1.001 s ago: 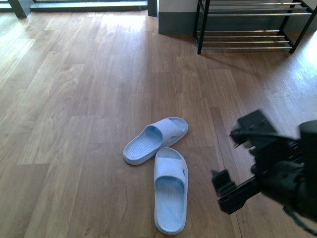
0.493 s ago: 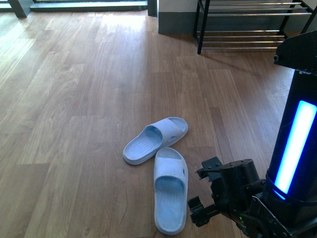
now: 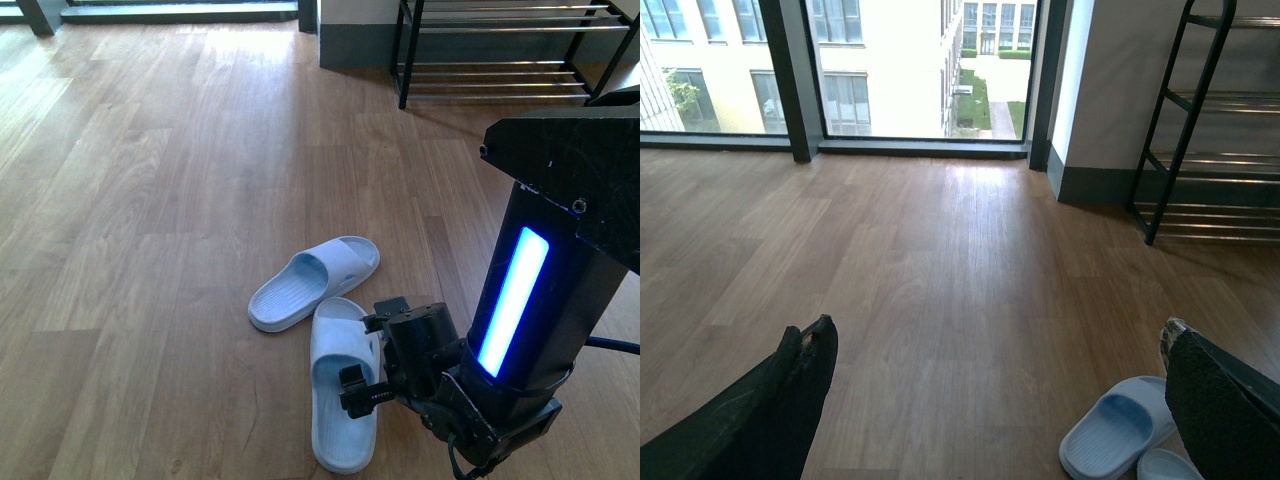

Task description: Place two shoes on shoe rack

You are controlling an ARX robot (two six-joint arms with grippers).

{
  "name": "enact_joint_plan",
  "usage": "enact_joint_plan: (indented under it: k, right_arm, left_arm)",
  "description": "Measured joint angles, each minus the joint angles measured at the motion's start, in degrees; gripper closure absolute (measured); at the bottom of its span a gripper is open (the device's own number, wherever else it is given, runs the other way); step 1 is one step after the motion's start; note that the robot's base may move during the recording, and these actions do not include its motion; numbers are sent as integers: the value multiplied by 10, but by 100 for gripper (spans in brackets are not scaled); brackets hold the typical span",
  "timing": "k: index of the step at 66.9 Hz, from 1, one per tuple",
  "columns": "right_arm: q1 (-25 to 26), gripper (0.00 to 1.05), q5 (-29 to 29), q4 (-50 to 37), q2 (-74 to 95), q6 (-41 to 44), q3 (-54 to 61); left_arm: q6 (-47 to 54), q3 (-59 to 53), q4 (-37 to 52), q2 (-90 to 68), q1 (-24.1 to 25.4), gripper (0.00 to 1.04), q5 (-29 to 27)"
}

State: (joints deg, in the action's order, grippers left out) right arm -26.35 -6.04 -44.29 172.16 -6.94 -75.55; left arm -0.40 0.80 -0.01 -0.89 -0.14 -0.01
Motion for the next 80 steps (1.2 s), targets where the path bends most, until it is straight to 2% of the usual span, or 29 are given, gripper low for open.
enact_joint_plan:
  k: [11,37,49,58,70,80]
  right_arm:
    - [0,41,3,-19,0,-6,9]
    - [4,104,13,-2,6,-9,-24]
    - [23,103,-10,-75,-51,-13,78]
    - [61,103,-22,-138,-170,-12,199]
    - [148,103,1,-140,-365,3,334]
    - [213,103,29,-90,-540,12,448]
  left_arm:
    - [0,0,0,0,0,9,0]
    - [0,0,0,0,0,9,0]
    - [0,0,0,0,0,9,0]
    - [0,0,0,0,0,9,0]
    - [0,0,0,0,0,9,0]
    - [0,0,0,0,0,9,0]
